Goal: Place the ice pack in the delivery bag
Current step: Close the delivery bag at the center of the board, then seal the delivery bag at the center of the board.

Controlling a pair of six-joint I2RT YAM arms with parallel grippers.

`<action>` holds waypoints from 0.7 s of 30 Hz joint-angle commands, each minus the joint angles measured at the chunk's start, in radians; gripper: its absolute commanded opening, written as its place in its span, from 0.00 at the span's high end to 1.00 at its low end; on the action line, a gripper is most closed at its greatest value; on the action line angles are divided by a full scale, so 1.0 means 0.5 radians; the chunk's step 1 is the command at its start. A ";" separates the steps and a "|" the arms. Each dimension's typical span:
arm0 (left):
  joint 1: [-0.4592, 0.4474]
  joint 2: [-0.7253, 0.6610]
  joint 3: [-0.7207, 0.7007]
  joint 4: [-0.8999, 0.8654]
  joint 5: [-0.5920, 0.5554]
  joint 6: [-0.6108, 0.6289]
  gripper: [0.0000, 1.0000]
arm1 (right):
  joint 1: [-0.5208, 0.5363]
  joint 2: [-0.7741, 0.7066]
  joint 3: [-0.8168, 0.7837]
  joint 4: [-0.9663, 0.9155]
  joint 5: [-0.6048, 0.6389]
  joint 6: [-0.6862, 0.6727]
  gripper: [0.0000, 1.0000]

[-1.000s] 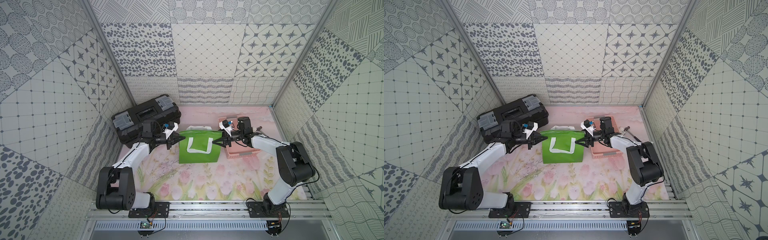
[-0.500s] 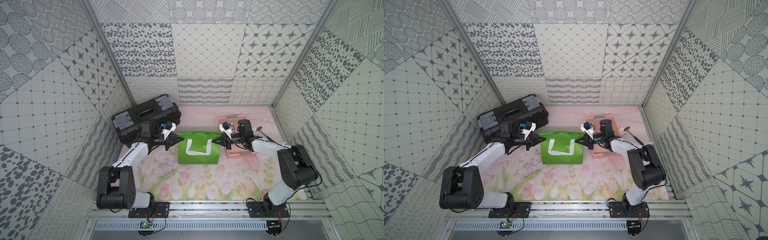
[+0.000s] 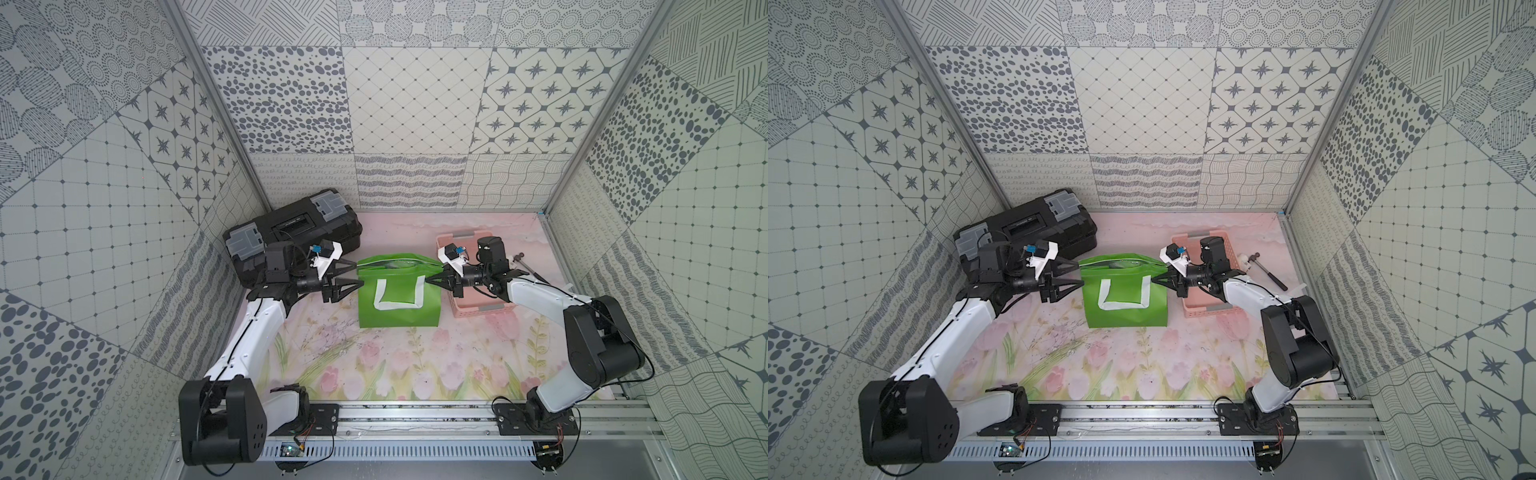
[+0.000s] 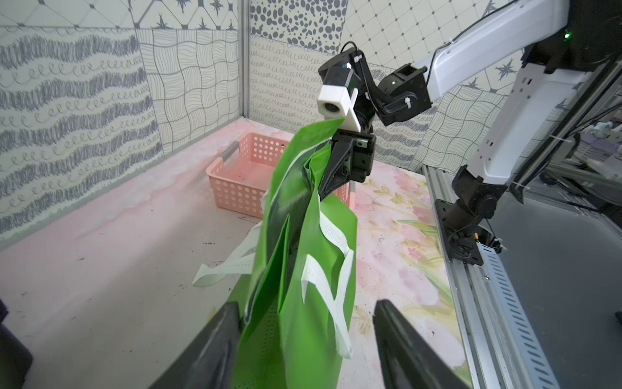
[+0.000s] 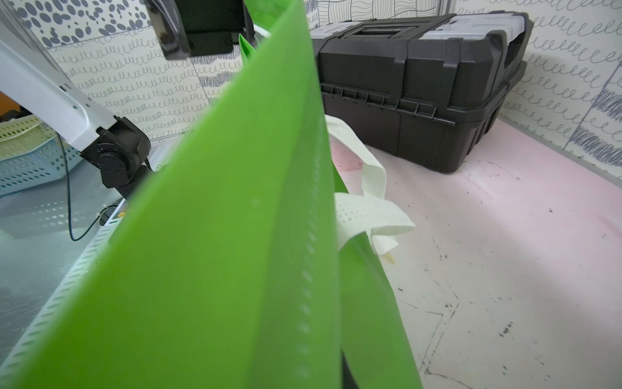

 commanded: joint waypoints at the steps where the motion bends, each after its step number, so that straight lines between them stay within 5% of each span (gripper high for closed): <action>1: -0.068 -0.229 0.144 0.238 -0.396 -0.733 0.21 | -0.008 -0.089 0.072 -0.025 0.074 -0.077 1.00; 7: -0.598 0.005 0.760 -0.111 -1.198 -0.764 0.19 | -0.002 -0.081 0.086 -0.034 0.073 -0.069 1.00; 11: -0.739 0.336 1.127 -0.239 -1.590 -0.956 0.25 | 0.003 -0.075 0.089 -0.043 0.090 -0.076 1.00; 21: -1.086 1.165 2.089 -1.093 -2.269 -0.455 0.28 | 0.008 -0.105 0.088 -0.098 0.126 -0.117 1.00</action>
